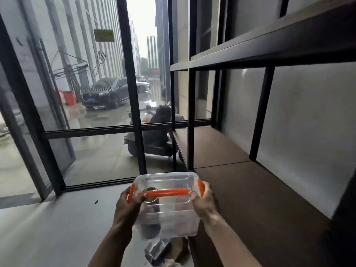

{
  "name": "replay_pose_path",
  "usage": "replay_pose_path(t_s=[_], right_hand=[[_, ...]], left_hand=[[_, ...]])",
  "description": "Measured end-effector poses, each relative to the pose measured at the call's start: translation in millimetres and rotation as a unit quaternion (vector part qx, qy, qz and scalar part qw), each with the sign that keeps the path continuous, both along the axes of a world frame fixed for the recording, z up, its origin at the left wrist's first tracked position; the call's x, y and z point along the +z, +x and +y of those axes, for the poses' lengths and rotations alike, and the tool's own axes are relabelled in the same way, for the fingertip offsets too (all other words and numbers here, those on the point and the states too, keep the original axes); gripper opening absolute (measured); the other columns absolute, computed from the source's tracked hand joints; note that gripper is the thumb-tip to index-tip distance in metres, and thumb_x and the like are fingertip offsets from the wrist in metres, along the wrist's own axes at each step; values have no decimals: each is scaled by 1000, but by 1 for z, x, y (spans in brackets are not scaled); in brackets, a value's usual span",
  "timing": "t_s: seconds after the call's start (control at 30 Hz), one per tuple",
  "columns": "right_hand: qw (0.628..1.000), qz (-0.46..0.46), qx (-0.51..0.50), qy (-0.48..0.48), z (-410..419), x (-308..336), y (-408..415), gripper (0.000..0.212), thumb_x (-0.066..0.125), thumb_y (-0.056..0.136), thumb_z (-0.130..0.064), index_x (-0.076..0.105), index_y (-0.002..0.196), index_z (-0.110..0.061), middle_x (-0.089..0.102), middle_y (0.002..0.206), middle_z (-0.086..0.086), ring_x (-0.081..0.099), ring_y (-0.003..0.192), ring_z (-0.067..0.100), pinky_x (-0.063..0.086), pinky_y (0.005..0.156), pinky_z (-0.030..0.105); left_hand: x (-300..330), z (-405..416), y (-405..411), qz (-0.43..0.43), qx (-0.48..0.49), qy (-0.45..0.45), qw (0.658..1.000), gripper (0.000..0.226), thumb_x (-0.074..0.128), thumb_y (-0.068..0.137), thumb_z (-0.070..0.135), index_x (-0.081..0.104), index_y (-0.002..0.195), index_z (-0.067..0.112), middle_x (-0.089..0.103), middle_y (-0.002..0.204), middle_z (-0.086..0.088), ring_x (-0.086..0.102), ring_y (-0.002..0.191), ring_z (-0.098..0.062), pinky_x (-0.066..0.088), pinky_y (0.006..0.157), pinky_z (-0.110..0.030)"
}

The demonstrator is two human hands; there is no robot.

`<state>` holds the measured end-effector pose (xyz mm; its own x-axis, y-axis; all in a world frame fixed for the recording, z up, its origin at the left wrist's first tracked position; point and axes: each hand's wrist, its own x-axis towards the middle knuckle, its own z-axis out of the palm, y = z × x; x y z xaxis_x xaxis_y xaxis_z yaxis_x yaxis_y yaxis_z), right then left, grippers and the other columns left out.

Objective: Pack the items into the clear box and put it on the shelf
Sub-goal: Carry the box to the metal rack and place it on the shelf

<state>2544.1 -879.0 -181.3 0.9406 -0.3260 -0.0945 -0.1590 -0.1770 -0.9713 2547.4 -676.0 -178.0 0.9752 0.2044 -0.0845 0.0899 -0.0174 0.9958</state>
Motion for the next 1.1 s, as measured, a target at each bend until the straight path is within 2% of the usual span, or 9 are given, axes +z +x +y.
replay_pose_path(t_s=[0.13,0.3,0.53,0.67,0.77,0.83,0.93,1.03,1.1], right_hand=[[999,5,-50,12,-37,0,60,58,53,99,-35,24,150,-30,53,118,0,59,107,25,55,96,53],[984,27,-170,-35,-95,-10,103,58,51,98,-43,28,149,-28,57,135,9,61,115,30,55,94,48],[937,34,-349,-13,-162,-20,113,55,51,102,-33,27,149,-19,50,137,12,53,100,19,50,77,32],[889,33,-457,16,-176,-21,96,55,48,104,-20,22,152,-14,41,146,5,50,113,18,40,84,26],[845,81,-528,-9,-182,-26,69,56,46,104,-24,22,154,-12,44,146,9,51,120,22,32,78,18],[806,115,-579,-32,-181,-29,49,58,48,102,-34,26,153,-18,50,143,9,53,125,28,40,85,26],[765,144,-625,-52,-180,-38,22,58,53,96,-45,35,148,-27,56,140,6,56,124,32,49,98,44],[755,146,-638,-52,-180,-43,5,56,53,97,-44,37,148,-27,55,140,3,58,122,28,51,94,41],[753,148,-639,-51,-177,-47,0,55,52,98,-44,35,148,-27,55,140,2,59,119,26,51,86,37]], left_hand=[[2,-39,81,4,-57,9,998,93,79,57,49,53,141,18,63,127,-12,61,114,-34,53,96,-54],[-10,-104,179,4,-182,9,983,95,83,53,58,56,137,24,68,120,-8,65,110,-31,53,96,-57],[-35,-225,269,16,-372,9,928,61,81,80,29,56,136,21,70,118,-8,68,103,-27,55,92,-46],[-38,-285,274,9,-476,36,878,23,78,84,19,63,99,30,73,97,-2,69,87,-20,50,66,-30],[-43,-320,260,18,-537,36,843,33,80,81,17,65,108,28,71,100,0,66,86,-15,47,63,-27],[-45,-337,248,18,-577,37,816,61,85,66,30,64,123,22,72,108,-3,69,93,-19,53,70,-31],[-56,-357,228,22,-609,40,791,68,78,40,47,70,106,32,76,100,0,72,93,-21,59,83,-43],[-69,-365,214,7,-639,50,768,46,84,58,36,71,101,32,78,96,-2,75,91,-24,61,82,-50],[-81,-365,211,-7,-651,61,757,30,81,78,19,72,104,30,79,93,-2,76,90,-25,63,76,-44]])
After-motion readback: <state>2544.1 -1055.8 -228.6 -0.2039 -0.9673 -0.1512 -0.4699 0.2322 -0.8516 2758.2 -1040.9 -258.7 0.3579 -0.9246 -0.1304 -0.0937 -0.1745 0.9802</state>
